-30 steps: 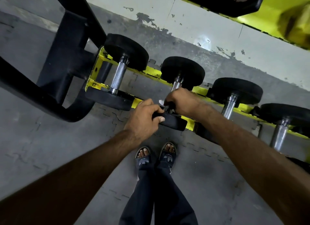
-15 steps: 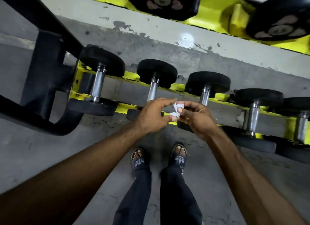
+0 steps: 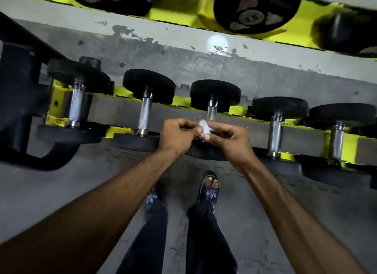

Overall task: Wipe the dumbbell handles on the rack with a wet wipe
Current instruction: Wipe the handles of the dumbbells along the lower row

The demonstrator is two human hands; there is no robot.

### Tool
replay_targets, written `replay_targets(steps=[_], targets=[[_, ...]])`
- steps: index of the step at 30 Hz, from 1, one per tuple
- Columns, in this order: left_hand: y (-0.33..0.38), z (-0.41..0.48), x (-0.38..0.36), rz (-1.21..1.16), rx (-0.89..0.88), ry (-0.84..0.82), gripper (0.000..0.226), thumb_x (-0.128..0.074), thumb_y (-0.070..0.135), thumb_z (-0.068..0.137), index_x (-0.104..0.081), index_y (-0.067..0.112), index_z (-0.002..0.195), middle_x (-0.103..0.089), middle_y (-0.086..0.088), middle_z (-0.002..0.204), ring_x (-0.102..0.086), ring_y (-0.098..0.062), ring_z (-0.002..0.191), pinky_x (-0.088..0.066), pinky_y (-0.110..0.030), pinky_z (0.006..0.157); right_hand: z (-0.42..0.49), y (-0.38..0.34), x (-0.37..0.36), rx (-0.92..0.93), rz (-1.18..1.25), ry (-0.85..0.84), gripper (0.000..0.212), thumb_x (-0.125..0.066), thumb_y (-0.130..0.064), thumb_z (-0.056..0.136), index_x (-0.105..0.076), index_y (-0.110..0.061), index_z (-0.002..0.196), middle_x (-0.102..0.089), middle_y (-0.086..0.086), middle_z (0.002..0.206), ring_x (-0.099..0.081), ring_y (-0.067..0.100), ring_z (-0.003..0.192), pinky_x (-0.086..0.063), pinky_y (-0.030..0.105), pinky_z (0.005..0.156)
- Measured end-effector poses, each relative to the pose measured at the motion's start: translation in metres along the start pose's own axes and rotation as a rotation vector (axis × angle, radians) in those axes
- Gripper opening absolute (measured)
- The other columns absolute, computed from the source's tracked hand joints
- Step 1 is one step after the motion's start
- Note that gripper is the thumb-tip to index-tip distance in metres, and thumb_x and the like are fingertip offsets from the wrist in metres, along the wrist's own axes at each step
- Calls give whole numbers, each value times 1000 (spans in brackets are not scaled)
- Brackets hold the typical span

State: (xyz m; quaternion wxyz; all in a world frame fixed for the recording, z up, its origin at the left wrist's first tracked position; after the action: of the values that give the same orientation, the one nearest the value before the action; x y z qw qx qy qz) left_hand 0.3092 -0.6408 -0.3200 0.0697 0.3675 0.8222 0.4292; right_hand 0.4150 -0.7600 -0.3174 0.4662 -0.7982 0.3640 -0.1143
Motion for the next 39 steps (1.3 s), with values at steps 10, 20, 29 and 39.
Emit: replay_targets(steps=[10,20,29,39], targets=[[0,-7,-19,615,-215,-14,33,-83,30,78,-74,18,107,-68,9,99,-64,-9,92,-53,-26,86,49,14,60,37,-479,141,14,-82,-5,76,-79,-10,89,-76,2,86,-73,21,84,-61,42,79],[-18,-21,-16,680,-162,110,34,-85,47,71,-62,26,83,-58,8,93,-55,-10,85,-47,-26,74,73,12,13,418,-1461,-500,17,-71,-34,75,-72,-19,82,-68,2,87,-65,29,80,-50,34,60],[-33,-30,-13,535,-189,121,29,-87,36,71,-72,19,88,-61,5,96,-60,-15,89,-54,-38,83,73,12,-51,568,-1873,-734,17,-57,-22,91,-69,-11,94,-65,11,98,-62,31,96,-40,33,68],[-33,-29,-11,562,-220,108,24,-85,35,73,-73,19,86,-64,7,94,-63,-17,88,-54,-39,80,94,6,-51,351,-1955,-962,21,-66,-36,86,-65,-17,75,-49,0,74,-53,23,74,-37,25,55]])
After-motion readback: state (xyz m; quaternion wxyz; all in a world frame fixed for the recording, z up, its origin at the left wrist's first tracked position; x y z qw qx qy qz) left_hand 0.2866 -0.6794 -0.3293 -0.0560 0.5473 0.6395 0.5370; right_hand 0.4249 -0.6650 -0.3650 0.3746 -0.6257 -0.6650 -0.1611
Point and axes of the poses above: each hand's wrist, its own z-axis towards the middle knuckle, its own x-axis out of the back of the hand, y = z × x, the point moved 5 cm from there along z, towards the middle knuckle
